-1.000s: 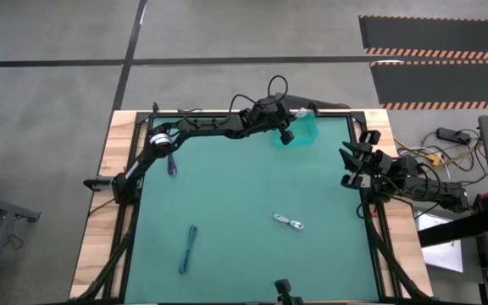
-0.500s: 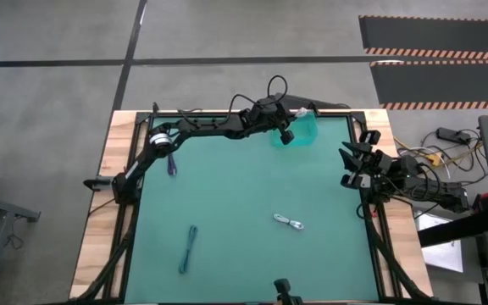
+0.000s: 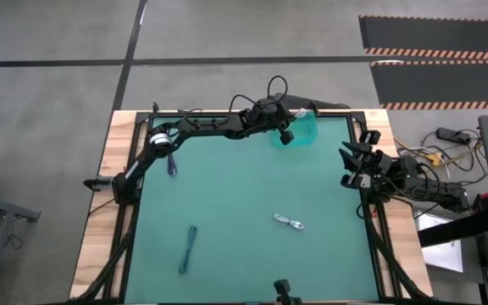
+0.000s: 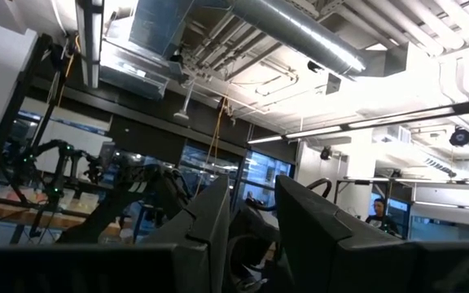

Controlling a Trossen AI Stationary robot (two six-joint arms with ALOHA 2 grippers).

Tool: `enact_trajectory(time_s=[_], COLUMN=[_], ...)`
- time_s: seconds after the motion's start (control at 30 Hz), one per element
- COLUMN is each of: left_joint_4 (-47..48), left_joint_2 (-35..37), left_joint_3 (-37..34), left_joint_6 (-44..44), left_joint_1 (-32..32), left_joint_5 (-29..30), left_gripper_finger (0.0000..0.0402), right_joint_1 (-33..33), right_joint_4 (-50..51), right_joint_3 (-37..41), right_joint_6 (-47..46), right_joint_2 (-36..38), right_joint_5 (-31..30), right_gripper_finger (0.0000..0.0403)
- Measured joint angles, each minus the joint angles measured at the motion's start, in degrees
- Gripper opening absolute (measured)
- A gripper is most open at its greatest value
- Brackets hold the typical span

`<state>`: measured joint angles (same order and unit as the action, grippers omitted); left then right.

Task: Pick and place USB-C Cables
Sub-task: Put the top white charger cable into the blue bin

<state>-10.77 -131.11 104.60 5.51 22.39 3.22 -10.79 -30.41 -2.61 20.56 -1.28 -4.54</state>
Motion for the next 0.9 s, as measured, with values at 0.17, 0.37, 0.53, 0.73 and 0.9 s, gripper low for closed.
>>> enact_trajectory(time_s=[0.17, 0.37, 0.53, 0.73, 0.9], left_joint_4=[0.9, 1.8, 5.0, 5.3, 5.3], left_joint_2=[0.0, 0.0, 0.0, 0.0, 0.0], left_joint_3=[0.0, 0.0, 0.0, 0.0, 0.0], left_joint_6=[-0.8, -3.7, -8.6, -9.7, -9.8], left_joint_1=[0.0, 0.0, 0.1, 0.1, 0.1], left_joint_5=[0.0, 0.0, 0.0, 0.9, 2.4], left_gripper_finger=[0.0004, 0.0004, 0.0004, 0.0004, 0.0004], right_joint_1=[0.0, 0.0, 0.0, 0.0, 0.0], right_joint_4=[0.0, 0.0, -0.1, -0.1, -0.1], right_joint_3=[0.0, 0.0, 0.0, 0.0, 0.0], right_joint_6=[0.0, 0.0, 0.0, 0.0, 0.0], right_joint_2=[0.0, 0.0, 0.0, 0.0, 0.0], right_joint_5=[0.0, 0.0, 0.0, 0.0, 0.0], right_gripper_finger=[0.0093, 0.0093, 0.0093, 0.0093, 0.0093])
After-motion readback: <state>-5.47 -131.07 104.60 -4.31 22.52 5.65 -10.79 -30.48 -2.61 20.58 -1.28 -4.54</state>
